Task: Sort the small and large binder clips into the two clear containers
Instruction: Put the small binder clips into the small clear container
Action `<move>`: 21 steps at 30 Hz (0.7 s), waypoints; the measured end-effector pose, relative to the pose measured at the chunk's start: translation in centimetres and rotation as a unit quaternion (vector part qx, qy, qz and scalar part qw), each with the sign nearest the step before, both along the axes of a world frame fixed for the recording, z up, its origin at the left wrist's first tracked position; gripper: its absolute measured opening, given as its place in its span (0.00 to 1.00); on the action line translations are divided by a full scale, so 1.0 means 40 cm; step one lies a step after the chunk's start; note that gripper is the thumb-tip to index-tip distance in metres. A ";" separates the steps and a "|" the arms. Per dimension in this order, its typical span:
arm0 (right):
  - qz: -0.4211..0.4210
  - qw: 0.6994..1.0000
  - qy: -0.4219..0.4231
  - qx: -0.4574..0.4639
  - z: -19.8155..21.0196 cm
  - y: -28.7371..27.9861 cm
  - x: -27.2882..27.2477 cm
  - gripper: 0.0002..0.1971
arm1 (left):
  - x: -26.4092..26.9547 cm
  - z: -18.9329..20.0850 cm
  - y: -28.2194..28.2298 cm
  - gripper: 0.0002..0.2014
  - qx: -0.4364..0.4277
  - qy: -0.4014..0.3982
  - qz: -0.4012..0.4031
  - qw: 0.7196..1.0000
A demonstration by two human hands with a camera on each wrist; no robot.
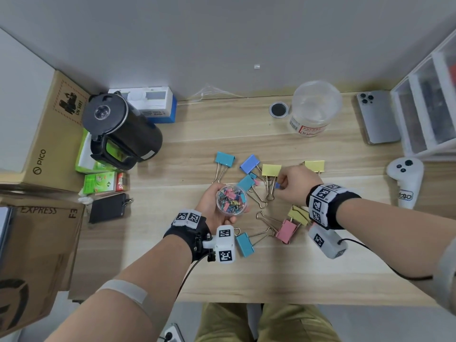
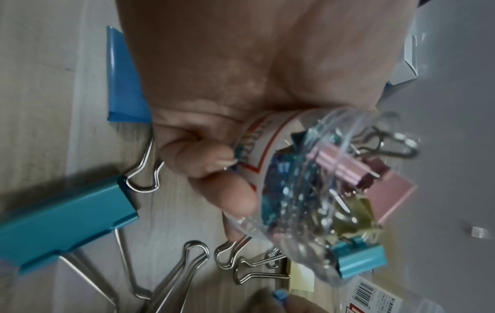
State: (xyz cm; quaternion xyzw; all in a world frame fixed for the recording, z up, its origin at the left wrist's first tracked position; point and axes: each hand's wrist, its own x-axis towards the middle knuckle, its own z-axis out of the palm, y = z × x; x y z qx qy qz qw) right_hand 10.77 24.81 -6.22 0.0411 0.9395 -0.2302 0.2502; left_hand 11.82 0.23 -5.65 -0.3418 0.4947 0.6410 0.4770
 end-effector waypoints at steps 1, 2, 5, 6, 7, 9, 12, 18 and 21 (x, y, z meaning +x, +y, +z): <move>-0.016 0.998 0.008 -0.059 0.014 -0.008 -0.002 0.05 | 0.001 0.001 0.000 0.25 0.000 0.000 0.000 1.000; -0.024 0.992 0.014 -0.122 0.031 -0.021 -0.005 0.06 | 0.003 0.000 0.001 0.24 0.000 -0.001 0.000 1.000; 0.004 0.967 0.033 -0.252 0.091 -0.084 -0.006 0.07 | 0.010 -0.004 0.007 0.23 -0.004 0.002 0.000 1.000; 0.027 0.961 0.038 -0.274 0.107 -0.108 -0.003 0.07 | 0.011 -0.004 0.010 0.22 -0.003 0.005 0.000 1.000; 0.056 0.958 0.043 -0.279 0.116 -0.130 0.002 0.07 | 0.012 -0.005 0.014 0.21 -0.002 0.007 0.002 1.000; 0.132 0.959 0.075 -0.241 0.119 -0.164 0.012 0.08 | 0.012 -0.007 0.021 0.20 -0.011 0.014 0.010 1.000; 0.197 0.958 0.125 -0.168 0.107 -0.188 0.020 0.12 | 0.012 -0.012 0.018 0.18 -0.025 0.012 0.023 0.999; 0.097 0.953 0.151 -0.243 0.098 -0.178 0.035 0.10 | 0.010 -0.014 -0.010 0.22 -0.001 0.013 0.003 1.000; -0.015 0.969 0.135 -0.208 0.068 -0.131 0.003 0.05 | 0.004 -0.007 -0.018 0.22 0.002 0.006 0.004 1.000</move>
